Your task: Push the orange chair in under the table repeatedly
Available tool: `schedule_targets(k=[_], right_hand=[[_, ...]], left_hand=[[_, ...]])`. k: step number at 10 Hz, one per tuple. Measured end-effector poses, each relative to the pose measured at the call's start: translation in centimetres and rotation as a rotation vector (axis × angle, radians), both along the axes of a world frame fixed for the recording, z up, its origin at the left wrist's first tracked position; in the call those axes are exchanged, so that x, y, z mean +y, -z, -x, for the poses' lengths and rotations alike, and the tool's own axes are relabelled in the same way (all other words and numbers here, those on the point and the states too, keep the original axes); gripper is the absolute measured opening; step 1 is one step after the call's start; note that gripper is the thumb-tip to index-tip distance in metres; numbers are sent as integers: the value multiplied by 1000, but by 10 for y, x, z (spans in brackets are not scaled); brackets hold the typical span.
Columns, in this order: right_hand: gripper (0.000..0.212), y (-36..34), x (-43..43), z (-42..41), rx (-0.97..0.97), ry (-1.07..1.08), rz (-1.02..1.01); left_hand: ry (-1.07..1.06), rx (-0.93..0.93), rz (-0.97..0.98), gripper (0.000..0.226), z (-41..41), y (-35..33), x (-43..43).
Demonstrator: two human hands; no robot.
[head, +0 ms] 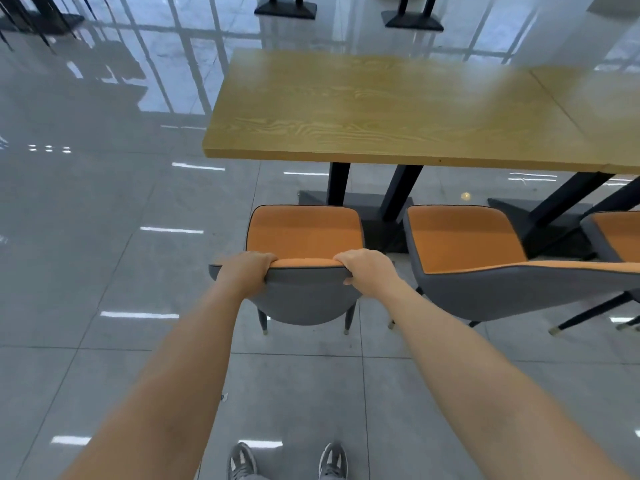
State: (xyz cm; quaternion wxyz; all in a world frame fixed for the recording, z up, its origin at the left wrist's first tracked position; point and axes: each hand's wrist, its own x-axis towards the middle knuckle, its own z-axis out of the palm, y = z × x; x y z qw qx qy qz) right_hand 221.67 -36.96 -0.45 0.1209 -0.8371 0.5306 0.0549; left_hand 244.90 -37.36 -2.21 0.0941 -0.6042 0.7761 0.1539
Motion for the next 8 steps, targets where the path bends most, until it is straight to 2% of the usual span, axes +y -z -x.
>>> schedule_targets(k=[4, 5, 6, 7, 8], right_hand=[[47, 13, 18, 15, 57, -82, -63], [65, 13, 23, 21, 19, -38, -113], [74, 6, 27, 26, 18, 30, -211], [71, -8, 25, 24, 3, 97, -161], [70, -30, 20, 18, -10, 151, -45]], left_hand=[[-52, -37, -7, 33, 11, 11, 27], [-41, -114, -4, 40, 10, 9, 25], [24, -170, -64, 67, 11, 0, 25], [32, -158, -59, 79, 16, -16, 27], [0, -115, 45, 70, 22, -36, 23]])
